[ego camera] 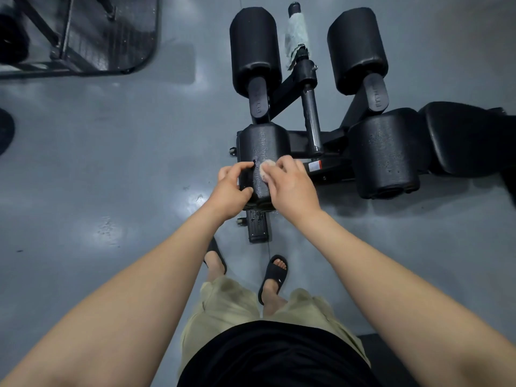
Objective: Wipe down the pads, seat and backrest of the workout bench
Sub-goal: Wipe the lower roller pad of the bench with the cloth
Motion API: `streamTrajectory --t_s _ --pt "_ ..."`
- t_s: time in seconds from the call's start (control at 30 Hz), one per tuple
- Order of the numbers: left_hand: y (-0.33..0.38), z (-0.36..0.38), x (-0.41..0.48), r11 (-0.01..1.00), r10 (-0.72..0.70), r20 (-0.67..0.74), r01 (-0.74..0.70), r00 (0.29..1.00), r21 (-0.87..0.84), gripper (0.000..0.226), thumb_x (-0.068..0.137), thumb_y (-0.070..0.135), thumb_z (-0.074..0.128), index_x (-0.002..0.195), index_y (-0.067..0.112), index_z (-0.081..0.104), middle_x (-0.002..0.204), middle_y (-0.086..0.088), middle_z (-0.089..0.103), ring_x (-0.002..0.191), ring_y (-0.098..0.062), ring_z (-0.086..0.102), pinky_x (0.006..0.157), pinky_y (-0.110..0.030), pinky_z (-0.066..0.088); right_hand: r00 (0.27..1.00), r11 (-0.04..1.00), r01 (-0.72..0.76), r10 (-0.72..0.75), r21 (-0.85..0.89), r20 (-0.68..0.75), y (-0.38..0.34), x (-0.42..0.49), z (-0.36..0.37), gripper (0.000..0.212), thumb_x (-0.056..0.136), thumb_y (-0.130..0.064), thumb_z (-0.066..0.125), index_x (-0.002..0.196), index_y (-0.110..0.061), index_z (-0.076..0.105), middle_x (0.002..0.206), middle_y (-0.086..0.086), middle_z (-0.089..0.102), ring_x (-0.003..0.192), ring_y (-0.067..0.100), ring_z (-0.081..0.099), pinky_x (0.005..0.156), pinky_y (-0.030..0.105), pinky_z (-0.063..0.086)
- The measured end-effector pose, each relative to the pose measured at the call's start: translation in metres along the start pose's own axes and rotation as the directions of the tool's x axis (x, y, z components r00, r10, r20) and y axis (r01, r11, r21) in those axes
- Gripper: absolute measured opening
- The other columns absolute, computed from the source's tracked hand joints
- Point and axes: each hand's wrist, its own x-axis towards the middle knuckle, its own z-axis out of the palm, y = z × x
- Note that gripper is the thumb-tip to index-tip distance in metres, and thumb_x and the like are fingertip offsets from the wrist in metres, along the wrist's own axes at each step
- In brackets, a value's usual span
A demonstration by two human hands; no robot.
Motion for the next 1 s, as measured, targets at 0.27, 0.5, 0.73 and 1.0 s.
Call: streamTrajectory --t_s 0.27,0.5,0.73,1.0 --pt "-0.001 -0.008 0.001 0.998 -0.050 0.067 0.052 0.997 -0.031 0.073 0.078 0.038 0.062 0.138 0.063 0.030 0.148 0.005 0.038 0.105 -0.020 0.067 0.085 -0.042 0.058 0.991 0.992 0.099 -0.106 0.085 0.083 0.007 -0.013 -0.004 0.018 0.094 -0.012 0.063 0.109 -0.019 0.070 0.105 0.002 0.054 0.095 0.026 0.054 0.067 0.044 0.055" --pt "0.000 -0.010 0.003 0.999 -0.043 0.068 0.045 0.997 -0.028 0.074 0.084 0.028 0.066 0.145 0.053 0.032 0.143 0.000 0.041 0.105 -0.023 0.066 0.088 -0.042 0.057 0.999 1.000 -0.009 0.009 0.009 0.050 -0.002 0.048 0.005 0.015 0.095 -0.017 0.060 0.104 -0.021 0.071 0.109 0.003 0.054 0.101 0.028 0.048 0.069 0.048 0.055" --pt "0.000 -0.013 0.008 1.000 -0.021 0.033 0.021 0.999 -0.014 0.068 0.090 0.017 0.071 0.148 0.037 0.040 0.138 -0.002 0.037 0.106 -0.022 0.058 0.086 -0.027 0.049 0.995 0.998 0.055 -0.053 -0.022 0.079 0.003 0.020 0.001 0.025 0.091 -0.010 0.060 0.113 -0.016 0.069 0.102 0.006 0.055 0.090 0.030 0.050 0.075 0.039 0.050" --pt "0.004 -0.016 0.010 0.999 -0.013 0.036 0.012 0.999 0.032 0.067 0.090 0.019 0.074 0.147 0.033 0.041 0.139 -0.003 0.036 0.102 -0.012 0.054 0.088 -0.015 0.042 0.996 0.996 -0.089 0.090 -0.028 0.024 -0.001 0.070 0.013 0.015 0.093 -0.007 0.056 0.105 -0.008 0.065 0.101 0.014 0.054 0.087 0.036 0.050 0.075 0.045 0.047"
